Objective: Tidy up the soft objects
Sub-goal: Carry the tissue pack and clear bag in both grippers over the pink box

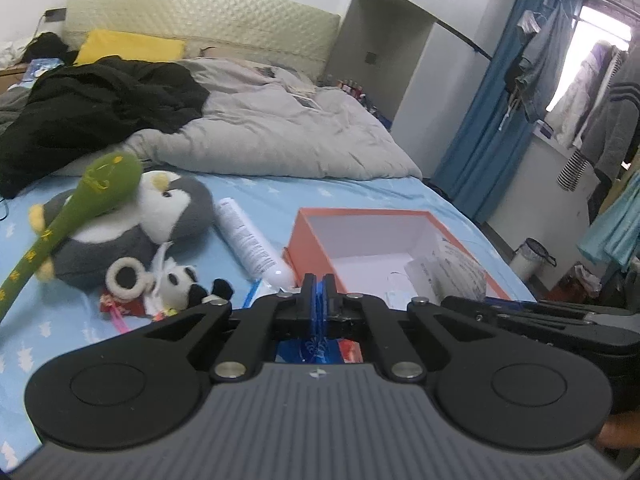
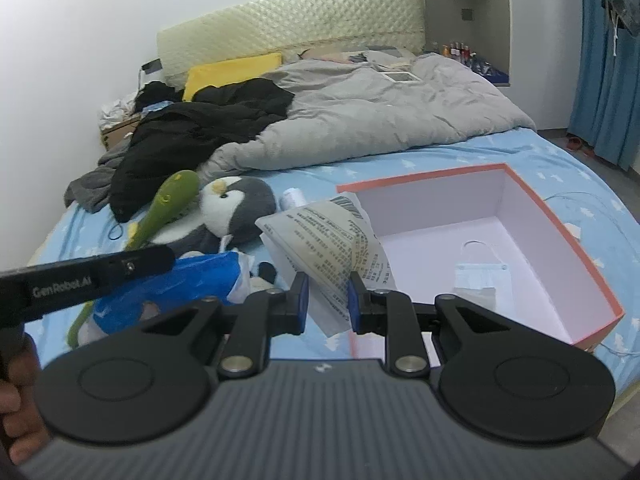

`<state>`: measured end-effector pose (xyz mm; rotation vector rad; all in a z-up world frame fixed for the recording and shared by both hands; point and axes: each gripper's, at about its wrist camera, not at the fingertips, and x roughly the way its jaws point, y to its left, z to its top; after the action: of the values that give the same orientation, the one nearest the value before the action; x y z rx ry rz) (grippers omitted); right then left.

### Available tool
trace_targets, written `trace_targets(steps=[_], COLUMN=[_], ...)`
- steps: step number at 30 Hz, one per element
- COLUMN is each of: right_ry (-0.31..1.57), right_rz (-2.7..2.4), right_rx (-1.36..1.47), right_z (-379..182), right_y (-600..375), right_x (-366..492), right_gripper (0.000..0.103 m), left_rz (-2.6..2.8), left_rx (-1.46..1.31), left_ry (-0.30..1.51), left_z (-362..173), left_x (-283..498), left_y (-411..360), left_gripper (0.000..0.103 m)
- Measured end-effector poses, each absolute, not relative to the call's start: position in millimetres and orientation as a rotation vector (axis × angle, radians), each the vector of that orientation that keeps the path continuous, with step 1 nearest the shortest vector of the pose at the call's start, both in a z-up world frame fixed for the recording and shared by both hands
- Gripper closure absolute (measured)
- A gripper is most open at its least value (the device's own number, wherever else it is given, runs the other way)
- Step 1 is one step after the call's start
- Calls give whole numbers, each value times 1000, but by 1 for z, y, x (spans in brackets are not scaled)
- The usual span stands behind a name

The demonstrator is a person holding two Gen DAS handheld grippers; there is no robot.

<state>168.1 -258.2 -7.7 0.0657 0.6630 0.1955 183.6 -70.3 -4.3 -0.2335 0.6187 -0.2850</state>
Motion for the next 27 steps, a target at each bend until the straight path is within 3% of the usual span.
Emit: trace_targets(steps=[15, 27], right_ry=[737, 954], right_rz=[105, -21], right_rx=[41, 100], right_z=[-1, -63], right_y=[-322, -408], right_x=[224, 276], right_gripper=[79, 79], left_rz=[-425, -473], left_rx=[-174, -19], left_ry=[636, 873], left_z=[24, -51], left_x=[282, 366], left_y=[-170, -272], left_gripper=[100, 100])
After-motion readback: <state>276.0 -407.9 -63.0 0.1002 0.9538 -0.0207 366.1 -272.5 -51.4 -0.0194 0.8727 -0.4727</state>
